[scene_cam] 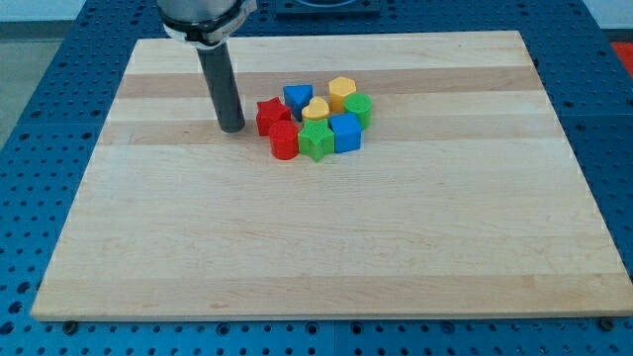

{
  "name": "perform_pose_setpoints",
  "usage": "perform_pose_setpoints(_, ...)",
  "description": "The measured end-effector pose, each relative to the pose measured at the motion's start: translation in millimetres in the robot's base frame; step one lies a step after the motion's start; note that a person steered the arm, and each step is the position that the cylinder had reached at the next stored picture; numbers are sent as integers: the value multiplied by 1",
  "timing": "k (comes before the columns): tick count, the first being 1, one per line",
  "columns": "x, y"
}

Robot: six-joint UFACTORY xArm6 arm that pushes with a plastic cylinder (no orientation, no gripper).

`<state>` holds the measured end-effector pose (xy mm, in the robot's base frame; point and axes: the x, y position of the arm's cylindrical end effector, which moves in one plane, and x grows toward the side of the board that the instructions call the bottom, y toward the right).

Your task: Form a group of blocks to the center

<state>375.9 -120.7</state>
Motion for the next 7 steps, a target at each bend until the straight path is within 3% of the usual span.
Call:
perform_pose_setpoints(4, -10, 35)
perform_pose_setpoints(5, -45, 7)
perform_pose_setpoints(6, -115, 37)
perform_pose_setpoints(7, -170, 130)
